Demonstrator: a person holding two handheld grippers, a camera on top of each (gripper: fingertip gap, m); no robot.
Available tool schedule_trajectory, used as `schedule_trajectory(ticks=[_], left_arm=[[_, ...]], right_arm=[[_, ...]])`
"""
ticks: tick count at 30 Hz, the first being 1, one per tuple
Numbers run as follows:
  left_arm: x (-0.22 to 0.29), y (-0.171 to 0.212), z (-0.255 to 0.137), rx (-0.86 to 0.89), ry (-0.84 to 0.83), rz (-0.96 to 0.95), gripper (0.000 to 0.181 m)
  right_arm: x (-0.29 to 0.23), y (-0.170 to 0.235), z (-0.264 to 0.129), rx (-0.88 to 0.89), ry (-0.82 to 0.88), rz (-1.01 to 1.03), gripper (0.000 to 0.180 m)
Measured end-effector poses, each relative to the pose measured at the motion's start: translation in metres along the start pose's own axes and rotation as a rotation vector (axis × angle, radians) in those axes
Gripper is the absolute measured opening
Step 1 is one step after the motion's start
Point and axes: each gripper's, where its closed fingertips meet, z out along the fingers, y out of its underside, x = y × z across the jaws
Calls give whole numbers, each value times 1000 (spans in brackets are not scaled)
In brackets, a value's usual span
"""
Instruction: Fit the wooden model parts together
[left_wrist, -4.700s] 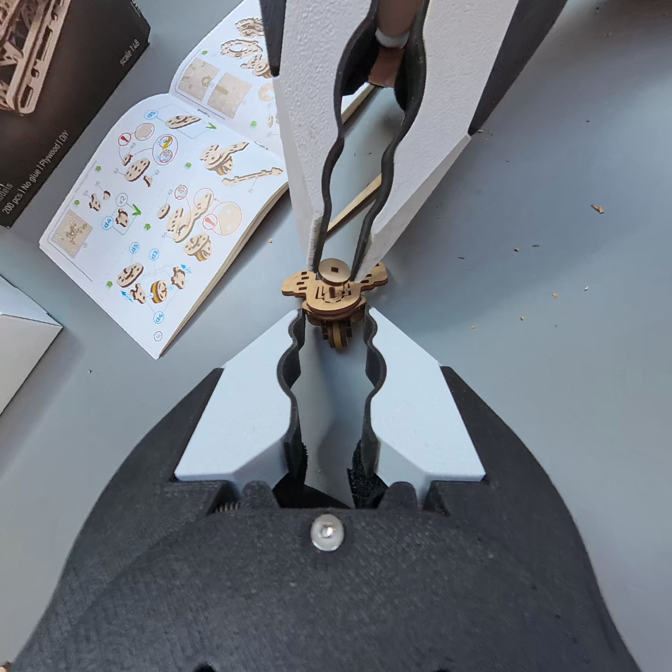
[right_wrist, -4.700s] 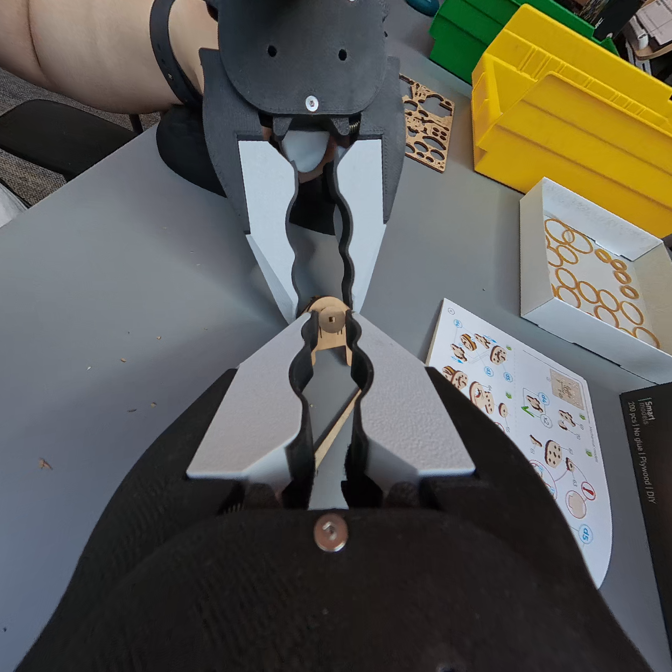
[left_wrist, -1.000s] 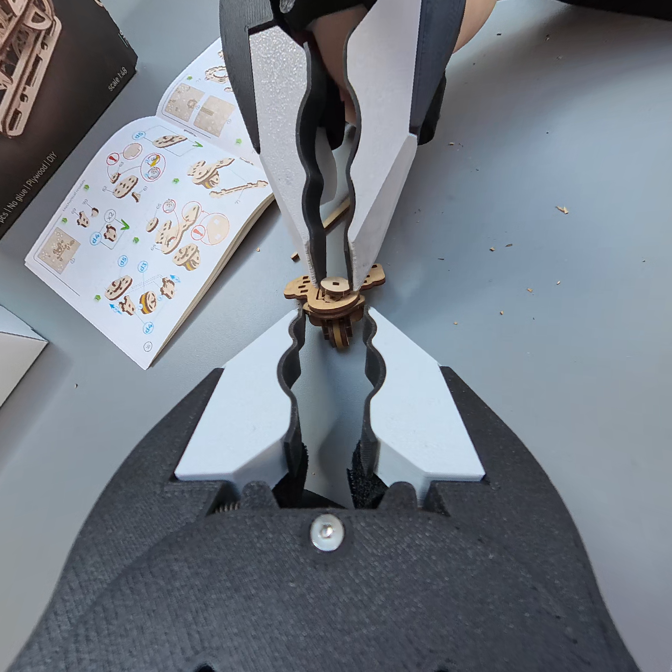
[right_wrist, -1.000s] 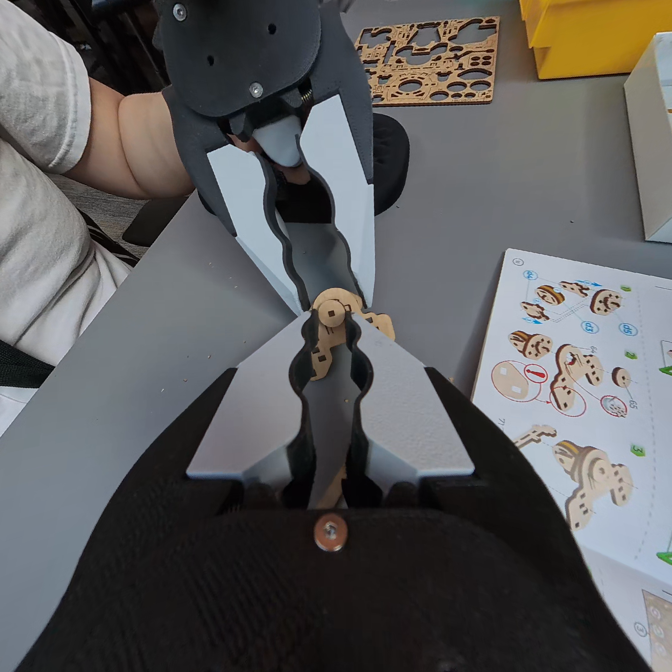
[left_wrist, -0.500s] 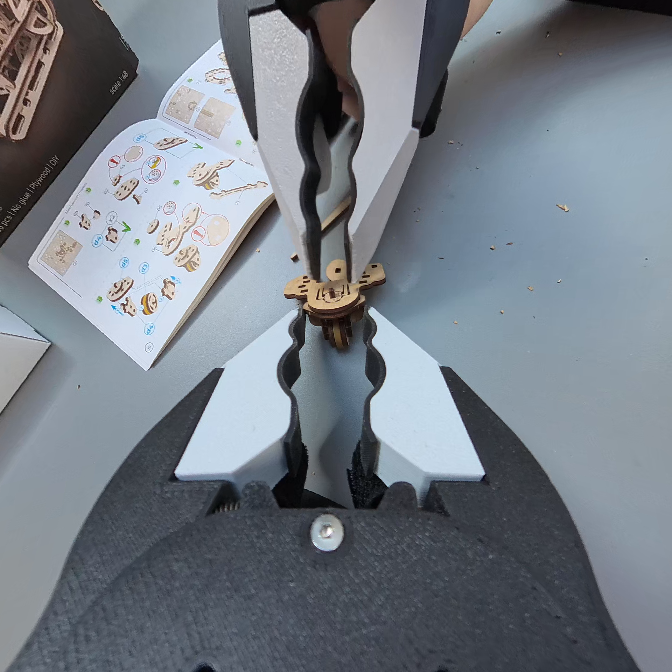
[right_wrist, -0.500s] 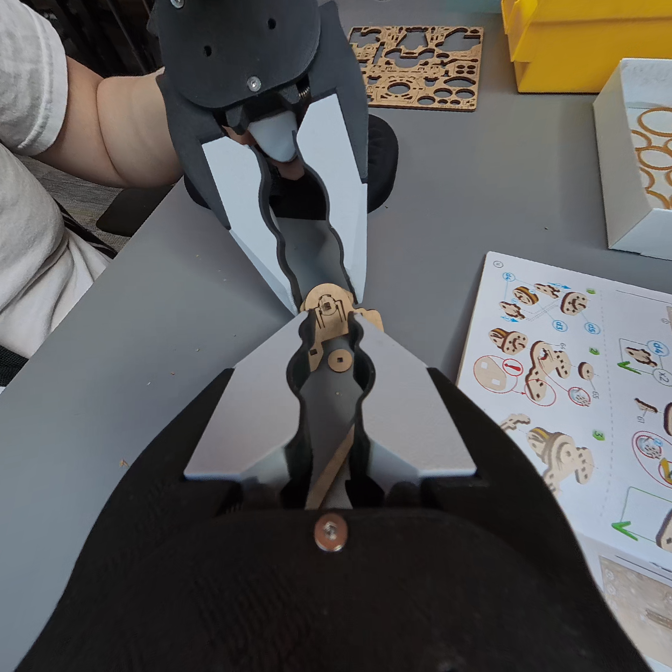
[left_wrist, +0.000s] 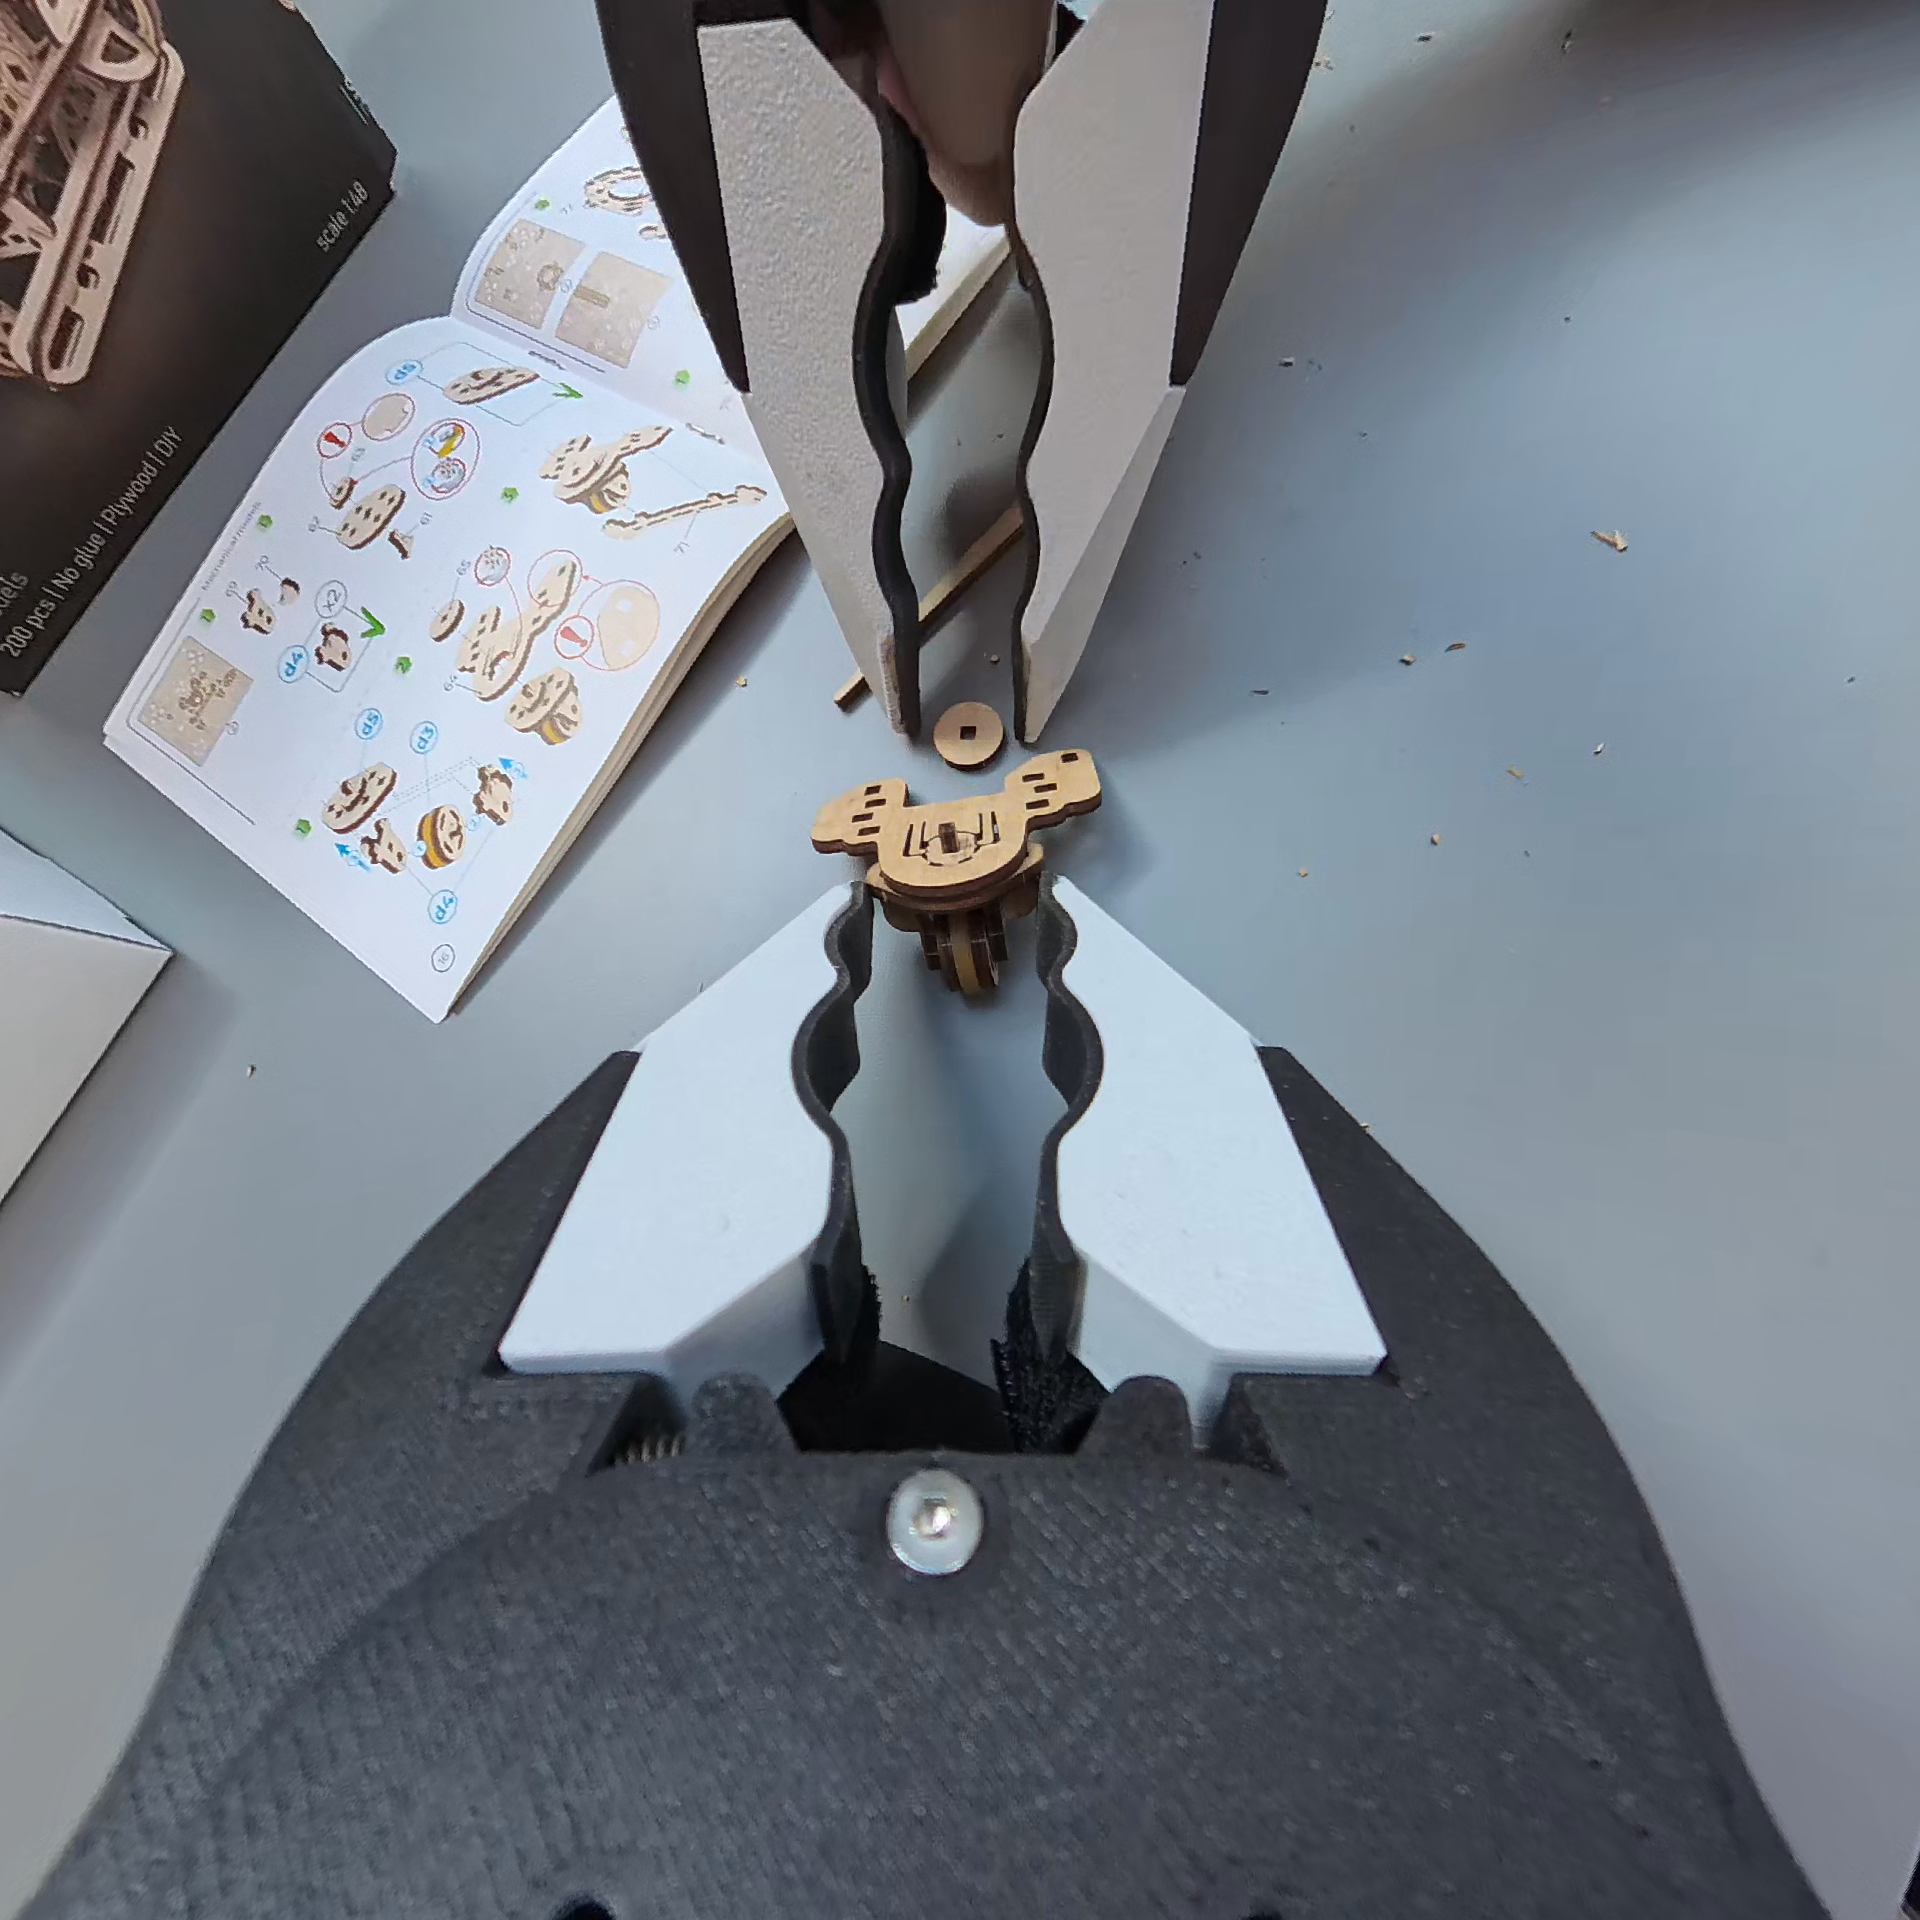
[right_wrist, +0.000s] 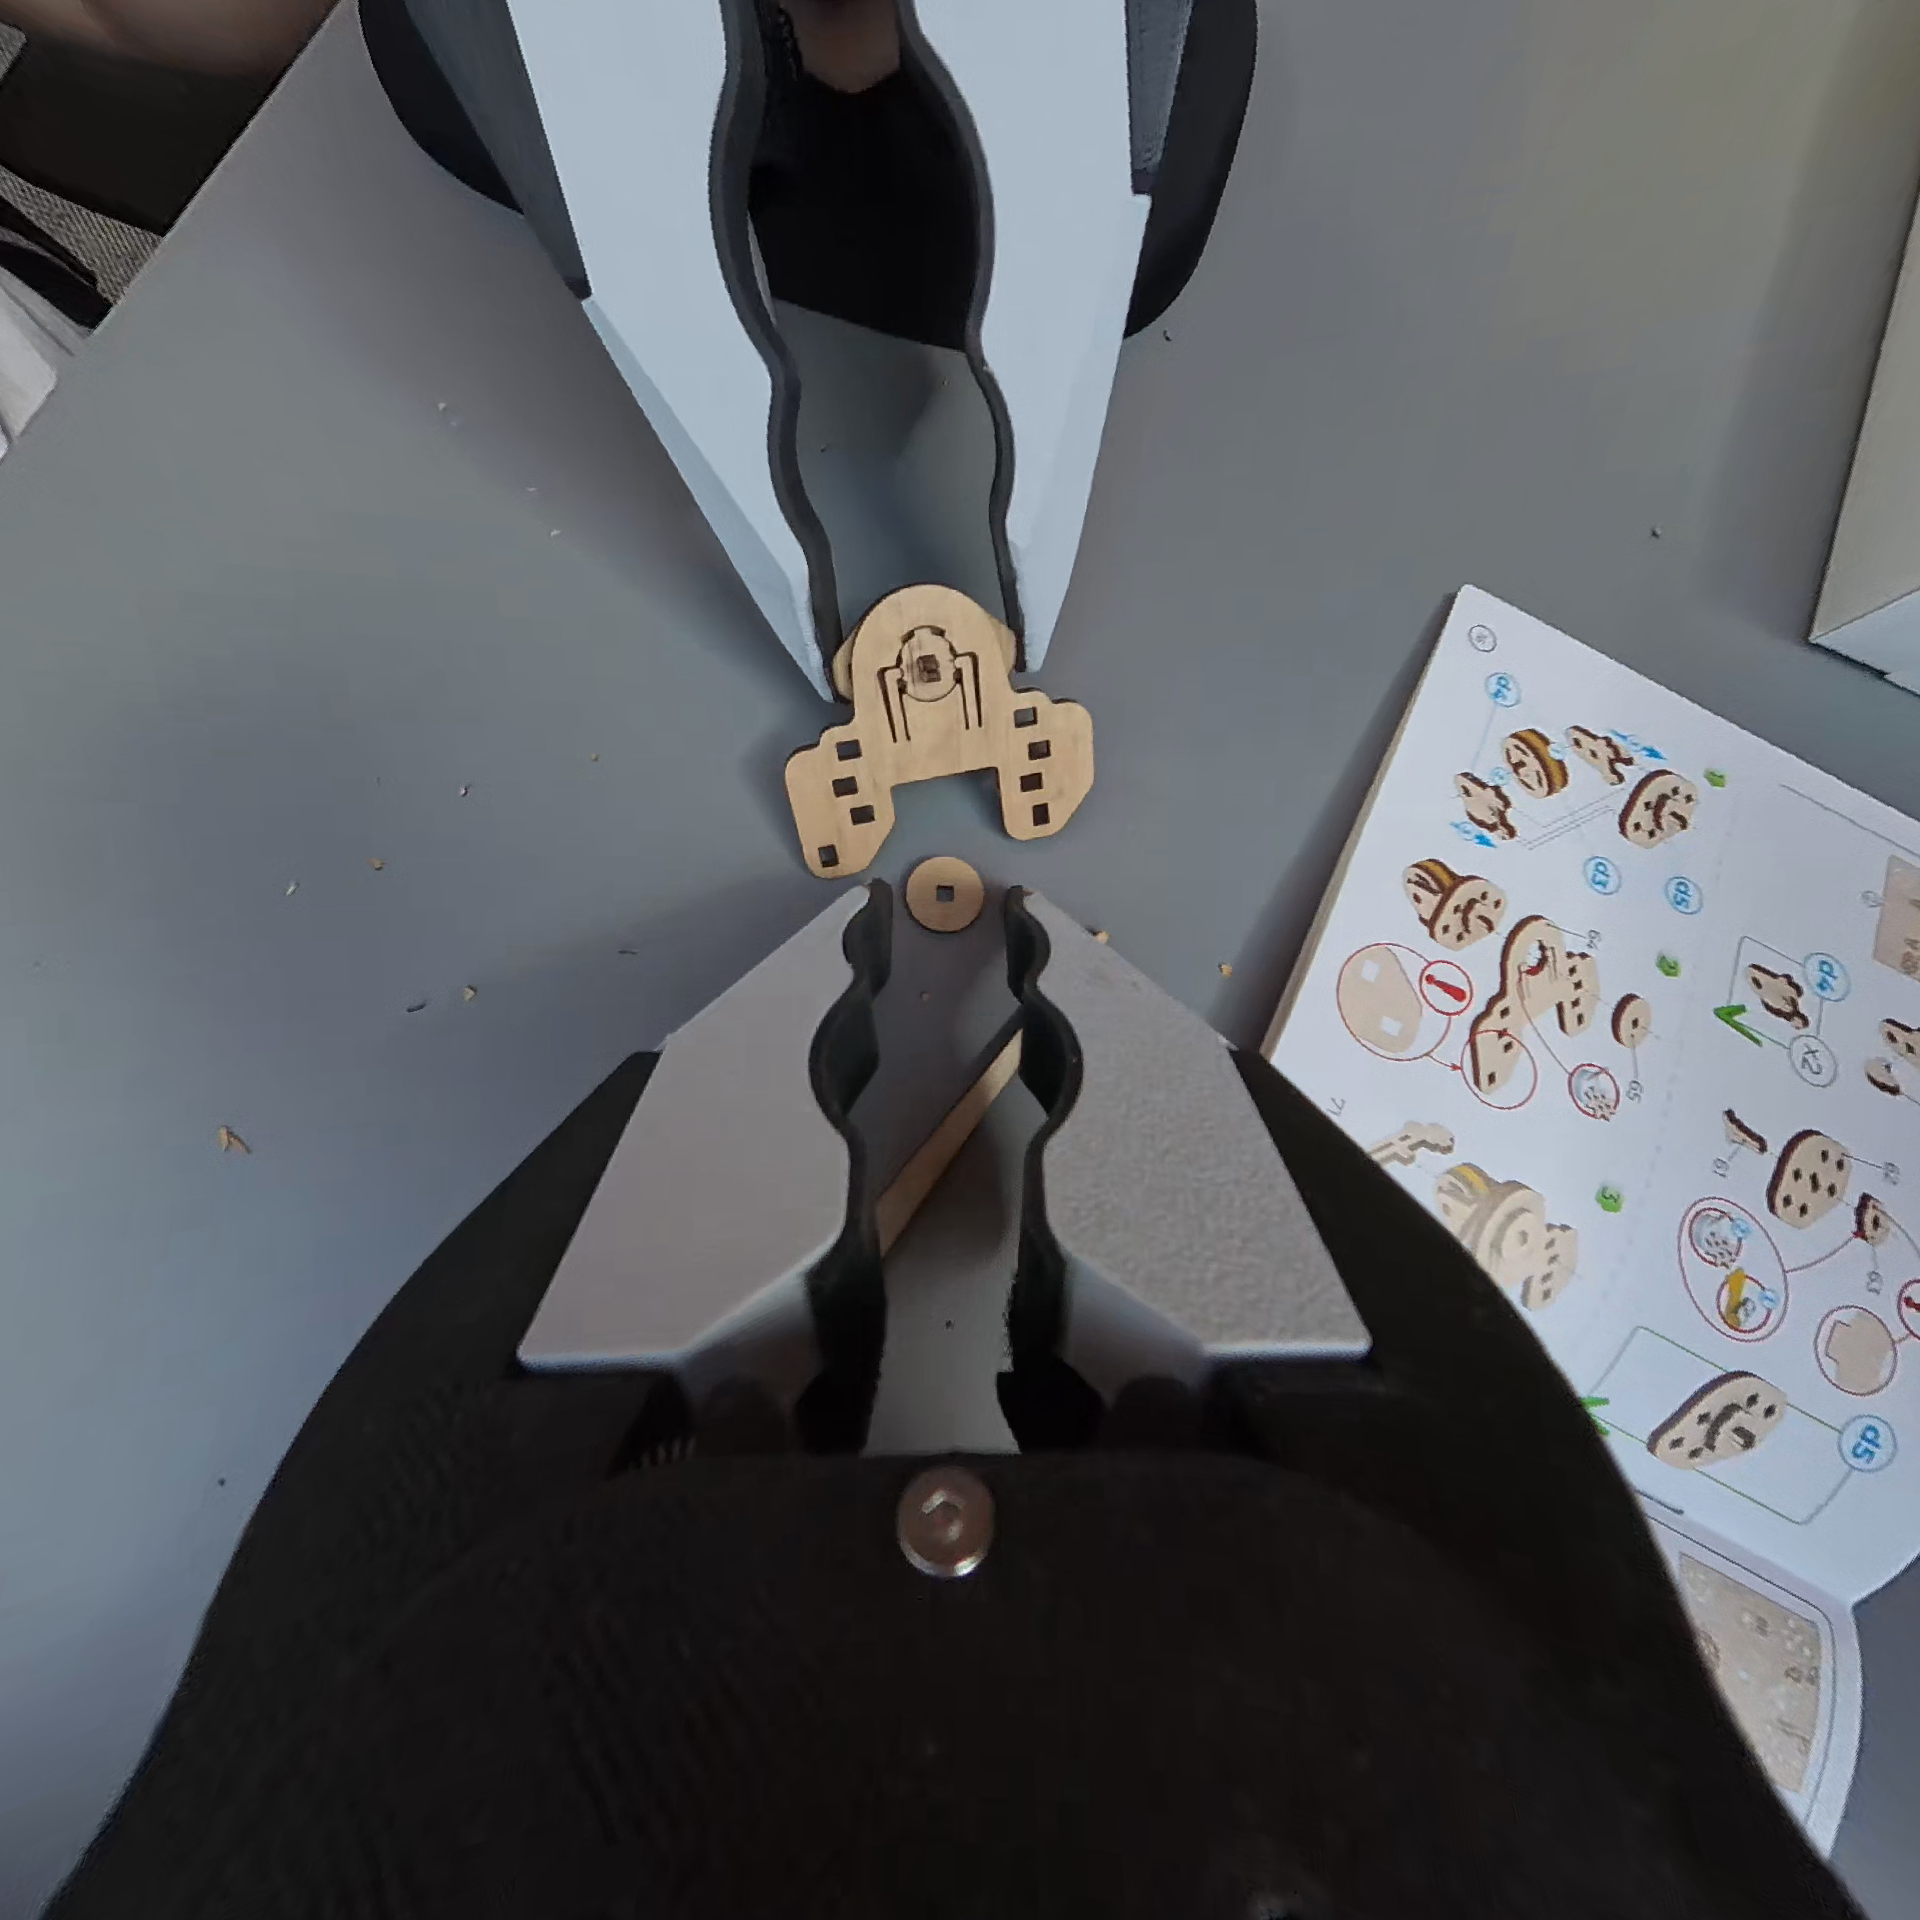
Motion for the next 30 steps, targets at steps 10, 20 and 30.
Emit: schedule_trajectory(ticks=[10, 20, 30], left_arm=[[0, 0, 0, 3, 10, -14, 30], [0, 0, 0, 5, 19, -25, 29], [0, 0, 0, 11, 29, -43, 30]], right_arm=[[1, 1, 1, -201, -8, -79, 21], [-2, 0, 2, -298, -13, -89, 13], [-2, 0, 2, -269, -31, -38, 13]])
